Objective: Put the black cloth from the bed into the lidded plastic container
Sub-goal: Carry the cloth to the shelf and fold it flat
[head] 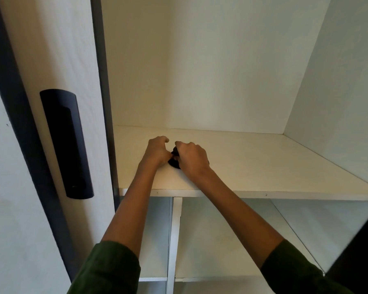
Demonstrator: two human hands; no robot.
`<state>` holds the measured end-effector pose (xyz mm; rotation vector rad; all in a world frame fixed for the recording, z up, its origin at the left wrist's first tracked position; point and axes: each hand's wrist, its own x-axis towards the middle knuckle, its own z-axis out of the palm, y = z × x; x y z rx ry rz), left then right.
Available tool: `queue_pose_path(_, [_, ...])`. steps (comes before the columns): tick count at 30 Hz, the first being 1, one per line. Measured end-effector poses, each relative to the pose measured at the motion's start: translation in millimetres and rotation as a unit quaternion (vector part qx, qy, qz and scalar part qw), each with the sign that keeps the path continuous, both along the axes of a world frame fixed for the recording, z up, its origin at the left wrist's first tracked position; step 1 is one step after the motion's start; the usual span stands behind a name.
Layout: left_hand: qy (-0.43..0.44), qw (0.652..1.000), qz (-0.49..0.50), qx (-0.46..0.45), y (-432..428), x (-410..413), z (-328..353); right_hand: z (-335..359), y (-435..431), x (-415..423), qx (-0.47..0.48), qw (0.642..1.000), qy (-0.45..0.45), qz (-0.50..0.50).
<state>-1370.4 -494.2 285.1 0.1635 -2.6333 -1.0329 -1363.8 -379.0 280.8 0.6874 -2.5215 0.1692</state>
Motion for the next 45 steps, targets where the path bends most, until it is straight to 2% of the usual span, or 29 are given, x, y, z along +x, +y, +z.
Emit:
queue_pose_path(5, [0.015, 0.998, 0.055, 0.019, -2.0, 1.8, 0.5, -5.1, -5.8, 3.1, 0.008, 1.000, -0.010, 0.002])
queue_pose_path(10, [0.004, 0.997, 0.024, 0.080, -4.4, 6.6, 0.6, -4.0, -9.4, 7.7, -0.042, 0.998, -0.052, 0.009])
queue_pose_path(12, [-0.017, 0.994, 0.021, 0.104, -5.7, 8.1, 3.8, -1.0, -10.1, 13.5, -0.072, 0.989, -0.123, 0.031])
queue_pose_path(15, [-0.036, 0.992, 0.033, 0.116, -3.9, 9.1, 9.6, 0.9, -6.0, 21.4, -0.114, 0.957, -0.259, 0.069])
queue_pose_path(21, [-0.011, 0.995, 0.038, 0.093, 3.0, 9.0, 8.9, 20.0, 13.5, 14.2, -0.190, 0.882, -0.425, 0.072])
queue_pose_path(23, [-0.004, 0.996, 0.055, 0.071, 6.6, 8.9, 5.2, 25.6, 22.9, 10.4, -0.198, 0.894, -0.396, 0.067])
queue_pose_path(26, [0.044, 0.997, 0.060, 0.028, 12.6, 10.0, -3.1, 24.0, 33.2, -0.9, -0.114, 0.963, -0.245, 0.015])
queue_pose_path(29, [0.107, 0.986, 0.016, -0.131, 18.2, 11.6, -13.8, 5.3, 35.8, -7.4, -0.022, 0.964, -0.265, -0.019])
queue_pose_path(31, [0.059, 0.969, -0.042, -0.235, 21.3, 10.1, -19.8, -6.8, 37.7, -10.3, 0.007, 0.962, -0.271, -0.025])
queue_pose_path(32, [0.017, 0.967, -0.056, -0.249, 21.4, 9.5, -21.1, -9.9, 38.8, -12.1, 0.013, 0.963, -0.268, -0.025])
queue_pose_path(35, [-0.054, 0.965, -0.067, -0.246, 16.9, 7.5, -22.6, -10.4, 44.4, -16.9, 0.034, 0.960, -0.276, -0.023])
queue_pose_path(45, [-0.095, 0.974, -0.051, -0.197, 5.0, 10.8, -24.1, -6.5, 46.2, -16.4, 0.070, 0.953, -0.294, -0.038])
